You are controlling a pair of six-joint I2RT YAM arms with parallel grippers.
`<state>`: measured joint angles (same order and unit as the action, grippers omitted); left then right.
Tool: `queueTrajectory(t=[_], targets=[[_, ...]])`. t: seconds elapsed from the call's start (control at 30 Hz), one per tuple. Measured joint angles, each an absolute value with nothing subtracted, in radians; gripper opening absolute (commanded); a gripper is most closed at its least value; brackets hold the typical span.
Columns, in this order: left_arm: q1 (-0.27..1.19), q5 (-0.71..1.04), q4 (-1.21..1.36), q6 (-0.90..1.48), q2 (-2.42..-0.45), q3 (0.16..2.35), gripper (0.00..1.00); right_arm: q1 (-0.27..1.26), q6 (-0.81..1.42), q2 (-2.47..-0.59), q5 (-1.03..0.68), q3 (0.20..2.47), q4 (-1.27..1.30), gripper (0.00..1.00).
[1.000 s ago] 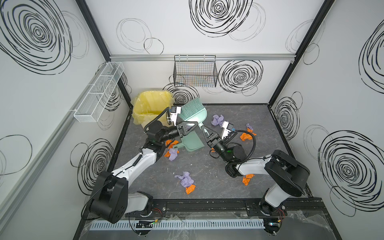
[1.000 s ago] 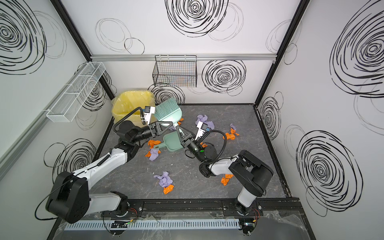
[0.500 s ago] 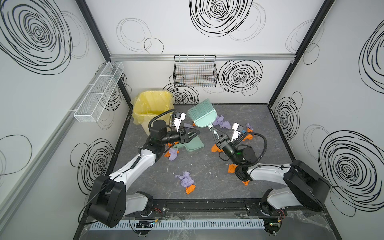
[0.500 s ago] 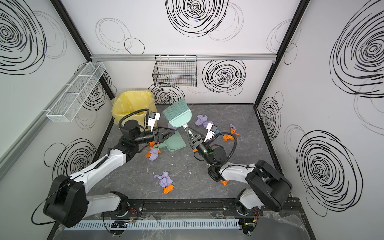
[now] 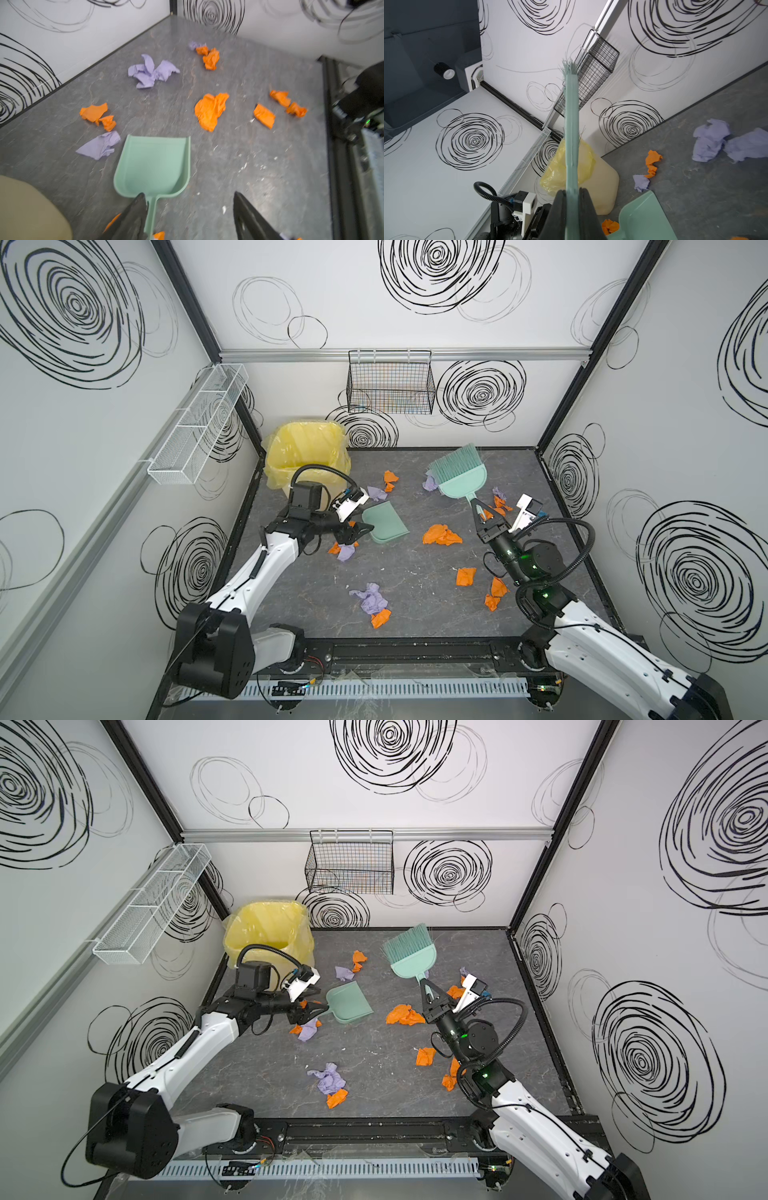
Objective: Sweep away the paper scraps from the table
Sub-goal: 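Grasp the mint-green dustpan handle with the left gripper while the right holds the brush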
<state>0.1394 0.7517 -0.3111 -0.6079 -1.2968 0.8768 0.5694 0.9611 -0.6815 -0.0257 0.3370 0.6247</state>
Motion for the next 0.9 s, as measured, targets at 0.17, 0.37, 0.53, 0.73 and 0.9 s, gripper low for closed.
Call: queueTrajectory(t=[0.17,0.37,0.53,0.73,0.9], targets=[[0.076,0.733,-0.38,-0.824,-1.464,0.883,0.73,0.567,0.968,-0.627,-0.034,0.262,0.545,0.0],[0.074,0.691,-0.342,-0.917,-1.517,0.857,0.72,0.567,0.972,-0.622,-0.046,0.233,0.493,0.0],[0.079,0.665,-0.305,-0.928,-1.539,0.852,0.72,0.567,0.973,-0.632,-0.053,0.233,0.495,0.0],[0.122,0.587,-0.272,-0.934,-1.599,0.855,0.71,0.567,0.973,-0.684,-0.08,0.233,0.499,0.0],[0.149,0.538,-0.262,-0.938,-1.648,0.879,0.67,0.567,0.974,-0.695,-0.095,0.23,0.506,0.0]])
